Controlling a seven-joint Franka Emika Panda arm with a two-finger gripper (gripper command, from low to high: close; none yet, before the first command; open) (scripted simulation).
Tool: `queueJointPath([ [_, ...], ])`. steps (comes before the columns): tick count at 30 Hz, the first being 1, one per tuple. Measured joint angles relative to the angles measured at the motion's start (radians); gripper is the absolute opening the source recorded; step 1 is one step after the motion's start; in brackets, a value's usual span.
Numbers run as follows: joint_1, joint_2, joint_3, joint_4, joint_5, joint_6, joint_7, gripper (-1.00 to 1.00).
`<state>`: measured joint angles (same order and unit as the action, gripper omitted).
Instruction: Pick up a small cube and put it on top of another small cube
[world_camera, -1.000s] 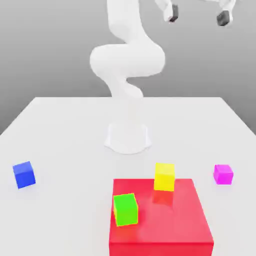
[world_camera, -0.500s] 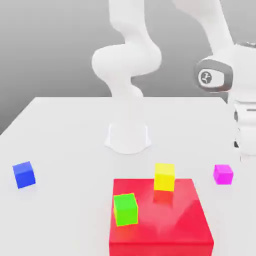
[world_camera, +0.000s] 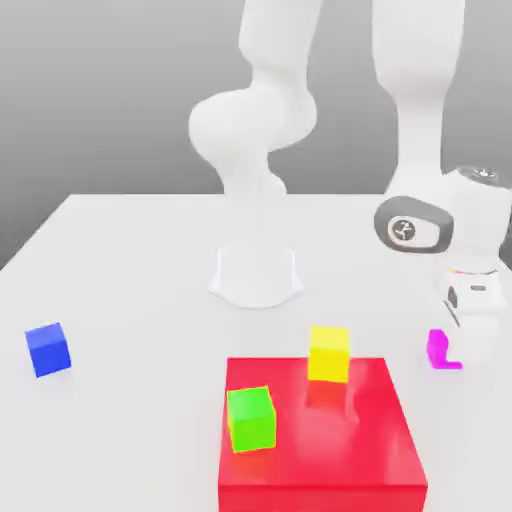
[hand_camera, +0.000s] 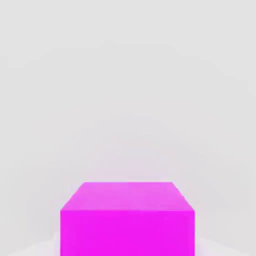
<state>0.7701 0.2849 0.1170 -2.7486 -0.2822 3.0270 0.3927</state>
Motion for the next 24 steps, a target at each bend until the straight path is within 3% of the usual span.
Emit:
queueJointPath([
  [5, -0.076, -0.171, 0.117, -0.038, 0.173, -0.131, -0.129, -1.00],
  [8, -0.096, -0.220, 0.131, 0.009, 0.240, -0.165, -0.173, -1.00],
  [24, -0.835, -0.319, -0.237, 0.046, 0.223, -0.286, 0.394, -1.00],
])
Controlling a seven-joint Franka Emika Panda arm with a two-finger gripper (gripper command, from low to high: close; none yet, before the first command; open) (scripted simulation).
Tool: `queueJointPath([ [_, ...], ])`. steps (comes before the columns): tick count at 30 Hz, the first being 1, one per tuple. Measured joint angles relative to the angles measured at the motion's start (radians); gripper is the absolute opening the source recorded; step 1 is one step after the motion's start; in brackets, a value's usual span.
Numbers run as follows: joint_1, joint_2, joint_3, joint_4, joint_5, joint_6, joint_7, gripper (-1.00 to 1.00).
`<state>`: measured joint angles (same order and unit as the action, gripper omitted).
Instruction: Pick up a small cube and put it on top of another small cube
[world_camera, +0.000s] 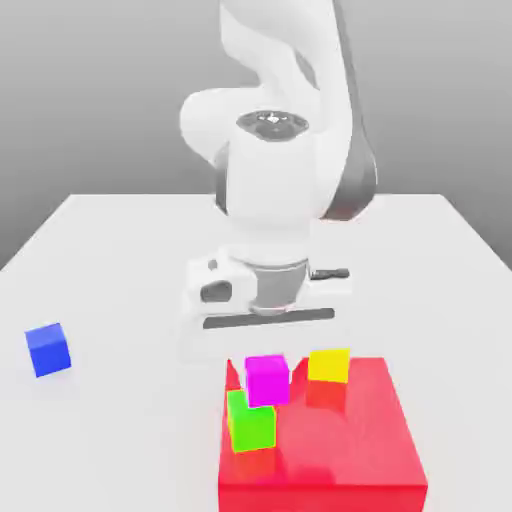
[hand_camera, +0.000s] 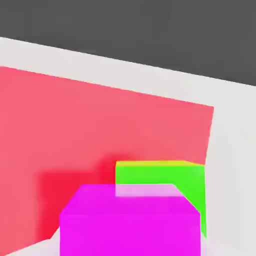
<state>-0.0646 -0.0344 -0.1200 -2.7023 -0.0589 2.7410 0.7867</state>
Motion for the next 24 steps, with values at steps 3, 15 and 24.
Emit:
queueJointPath([
  [3, -0.141, -0.014, -0.067, 0.002, -0.001, -0.022, 0.110, -1.00],
  [15, -0.522, -0.002, -0.270, -0.014, 0.039, -0.053, 0.416, -1.00],
  [24, -0.534, 0.175, -0.221, -0.008, 0.226, 0.101, 0.285, -1.00],
])
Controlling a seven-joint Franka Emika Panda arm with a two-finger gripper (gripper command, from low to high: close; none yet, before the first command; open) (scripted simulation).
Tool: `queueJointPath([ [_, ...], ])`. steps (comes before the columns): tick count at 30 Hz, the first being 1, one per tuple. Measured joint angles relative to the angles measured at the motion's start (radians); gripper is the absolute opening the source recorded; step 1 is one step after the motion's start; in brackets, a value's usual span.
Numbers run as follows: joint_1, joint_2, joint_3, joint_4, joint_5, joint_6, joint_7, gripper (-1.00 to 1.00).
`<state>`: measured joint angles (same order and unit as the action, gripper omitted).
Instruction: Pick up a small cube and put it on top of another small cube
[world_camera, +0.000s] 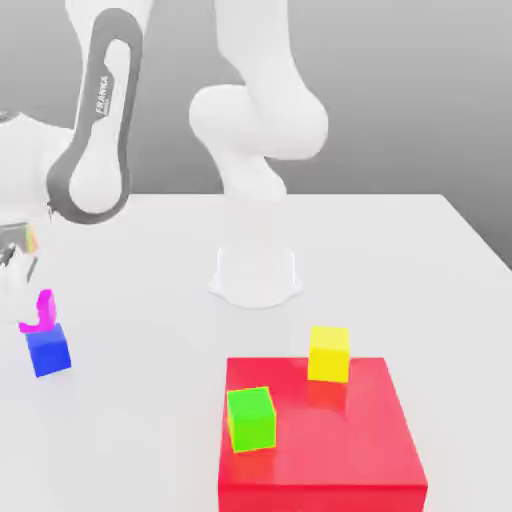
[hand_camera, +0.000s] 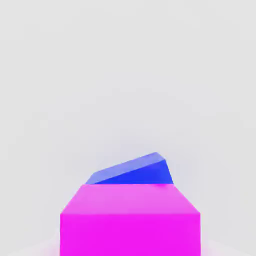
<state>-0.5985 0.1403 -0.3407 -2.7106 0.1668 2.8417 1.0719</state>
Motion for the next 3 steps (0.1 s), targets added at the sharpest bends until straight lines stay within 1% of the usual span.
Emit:
queueJointPath([
  [1, -0.005, 0.014, 0.007, 0.000, 0.014, 0.012, -0.009, 1.00],
  [3, -0.005, 0.014, 0.007, 0.000, 0.014, 0.012, -0.009, 1.00],
])
